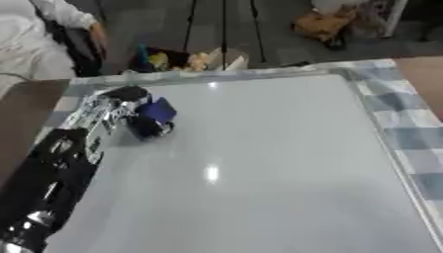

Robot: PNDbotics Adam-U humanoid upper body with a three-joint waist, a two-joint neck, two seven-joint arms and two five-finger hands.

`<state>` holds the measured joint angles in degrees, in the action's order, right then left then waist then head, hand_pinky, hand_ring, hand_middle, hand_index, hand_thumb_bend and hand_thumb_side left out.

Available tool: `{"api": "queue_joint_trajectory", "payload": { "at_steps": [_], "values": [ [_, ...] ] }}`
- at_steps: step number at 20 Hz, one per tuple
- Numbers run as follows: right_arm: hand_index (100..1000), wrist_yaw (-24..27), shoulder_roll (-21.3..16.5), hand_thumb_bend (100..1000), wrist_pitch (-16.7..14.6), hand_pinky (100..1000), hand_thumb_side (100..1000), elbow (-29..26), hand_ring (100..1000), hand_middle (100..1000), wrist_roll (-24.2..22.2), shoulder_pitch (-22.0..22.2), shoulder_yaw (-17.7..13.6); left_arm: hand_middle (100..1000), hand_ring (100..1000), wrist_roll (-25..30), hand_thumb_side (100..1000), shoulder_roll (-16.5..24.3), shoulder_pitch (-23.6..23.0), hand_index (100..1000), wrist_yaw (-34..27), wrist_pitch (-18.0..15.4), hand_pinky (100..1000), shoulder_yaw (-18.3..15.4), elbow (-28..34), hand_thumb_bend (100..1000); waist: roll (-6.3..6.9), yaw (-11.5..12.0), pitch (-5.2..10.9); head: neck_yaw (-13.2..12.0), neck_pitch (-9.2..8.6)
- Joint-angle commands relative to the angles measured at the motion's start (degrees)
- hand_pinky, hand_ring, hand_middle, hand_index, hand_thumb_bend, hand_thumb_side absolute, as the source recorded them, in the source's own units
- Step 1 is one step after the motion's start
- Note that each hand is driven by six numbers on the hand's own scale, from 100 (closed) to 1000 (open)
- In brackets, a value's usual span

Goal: Wipe the whiteboard clean with a brush.

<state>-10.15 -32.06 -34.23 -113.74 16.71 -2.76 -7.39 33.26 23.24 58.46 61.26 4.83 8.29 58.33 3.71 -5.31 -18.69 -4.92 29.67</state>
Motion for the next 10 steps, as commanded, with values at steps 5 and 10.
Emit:
{"api": "queue_joint_trajectory", "payload": {
  "at_steps": [5, 10],
  "values": [
    [856, -0.07, -1.36, 100, -0.23, 781, 990, -0.85, 809, 695, 0.62, 0.05, -0.71, 199, 297, 1.73, 272, 3.24, -0.83, 196, -5.55, -4.25, 100, 2.1, 9.67, 100, -0.59, 0.1, 1.19, 0.63, 0.42],
    [855, -0.21, -1.49, 100, -0.48, 780, 1000, -0.85, 808, 695, 0.92, 0.2, -0.71, 194, 292, 3.75, 271, 4.72, -2.12, 195, -9.36, -5.11, 100, 3.89, 15.86, 100, -0.73, 0.18, 1.28, 0.9, 0.59]
  ]
}}
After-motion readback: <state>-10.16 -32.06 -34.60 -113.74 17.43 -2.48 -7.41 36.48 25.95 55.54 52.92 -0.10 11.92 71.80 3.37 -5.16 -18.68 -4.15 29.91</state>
